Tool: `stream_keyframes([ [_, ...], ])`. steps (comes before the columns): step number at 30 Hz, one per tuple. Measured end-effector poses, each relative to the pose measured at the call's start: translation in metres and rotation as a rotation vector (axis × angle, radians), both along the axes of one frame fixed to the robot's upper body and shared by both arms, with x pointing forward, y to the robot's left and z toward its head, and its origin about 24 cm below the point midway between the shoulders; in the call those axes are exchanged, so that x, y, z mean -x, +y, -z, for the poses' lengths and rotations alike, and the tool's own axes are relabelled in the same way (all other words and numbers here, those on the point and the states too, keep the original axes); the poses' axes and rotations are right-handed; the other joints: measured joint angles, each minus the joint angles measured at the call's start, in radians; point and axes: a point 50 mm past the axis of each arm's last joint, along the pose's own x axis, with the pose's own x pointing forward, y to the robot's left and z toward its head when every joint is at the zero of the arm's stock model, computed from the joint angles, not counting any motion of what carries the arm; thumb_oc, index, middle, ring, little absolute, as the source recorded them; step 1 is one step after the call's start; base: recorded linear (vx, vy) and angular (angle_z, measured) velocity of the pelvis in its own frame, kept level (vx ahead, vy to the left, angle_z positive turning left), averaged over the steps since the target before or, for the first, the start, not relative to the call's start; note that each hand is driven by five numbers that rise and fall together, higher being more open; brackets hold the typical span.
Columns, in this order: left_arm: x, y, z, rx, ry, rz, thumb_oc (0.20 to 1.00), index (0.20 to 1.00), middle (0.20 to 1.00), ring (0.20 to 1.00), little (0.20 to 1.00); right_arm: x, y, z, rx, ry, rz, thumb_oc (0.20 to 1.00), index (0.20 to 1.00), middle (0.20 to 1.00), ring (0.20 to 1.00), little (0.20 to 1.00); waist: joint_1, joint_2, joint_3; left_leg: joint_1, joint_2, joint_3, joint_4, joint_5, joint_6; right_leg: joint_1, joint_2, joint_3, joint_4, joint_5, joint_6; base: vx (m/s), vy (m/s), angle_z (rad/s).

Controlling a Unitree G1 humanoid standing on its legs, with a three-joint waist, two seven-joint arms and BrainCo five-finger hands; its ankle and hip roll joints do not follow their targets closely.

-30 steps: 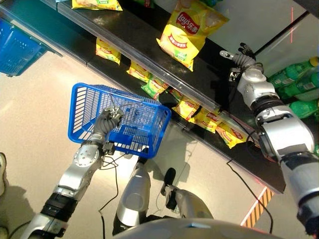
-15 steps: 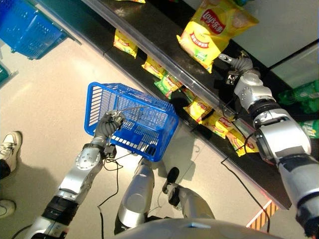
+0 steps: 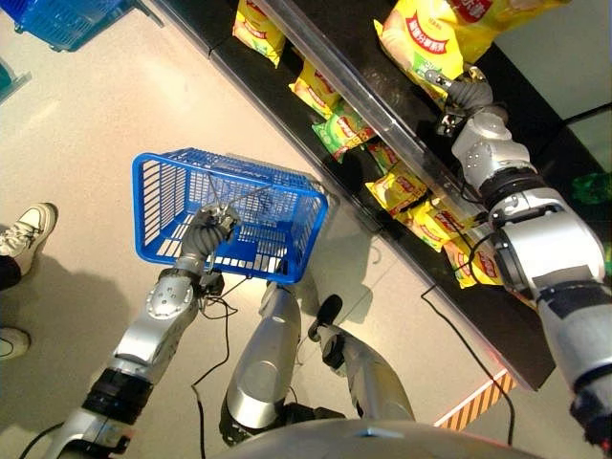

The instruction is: Pick up the snacks into the basket

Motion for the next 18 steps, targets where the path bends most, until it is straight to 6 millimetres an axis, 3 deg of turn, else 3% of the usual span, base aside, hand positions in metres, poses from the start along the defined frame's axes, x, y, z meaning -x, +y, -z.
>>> stream_keyframes([
  [6, -0.004, -0.007, -0.004, -0.002, -0.013, 0.026, 0.200, 0.200, 0.200, 0.200, 0.200, -0.001, 0.003, -0.009, -0.068, -0.026, -0.011, 1.000, 1.000, 1.000, 1.000, 1.000, 0.020, 0.002, 0.001, -0.012, -0.009, -0.014, -0.002, 0.000, -0.001, -0.002, -0.006, -0.018, -0.001, -0.008, 0.002, 0.03, 0.002, 0.13],
  [7, -0.004, -0.008, -0.003, -0.003, -0.011, 0.034, 0.200, 0.200, 0.200, 0.200, 0.200, -0.001, 0.003, -0.009, -0.074, -0.028, -0.011, 0.200, 0.200, 0.200, 0.200, 0.200, 0.023, 0.002, 0.001, -0.012, -0.010, -0.014, -0.002, 0.000, -0.001, -0.002, -0.007, -0.018, -0.001, -0.008, 0.003, 0.00, 0.000, 0.00],
  [18, -0.009, -0.019, -0.007, 0.018, -0.018, 0.075, 0.200, 0.200, 0.200, 0.200, 0.200, -0.002, 0.004, -0.012, -0.100, -0.035, -0.019, 0.200, 0.200, 0.200, 0.200, 0.200, 0.032, 0.015, 0.009, -0.012, -0.027, -0.017, -0.005, 0.000, 0.000, -0.002, -0.023, -0.022, 0.003, -0.018, 0.014, 0.01, -0.001, 0.02],
])
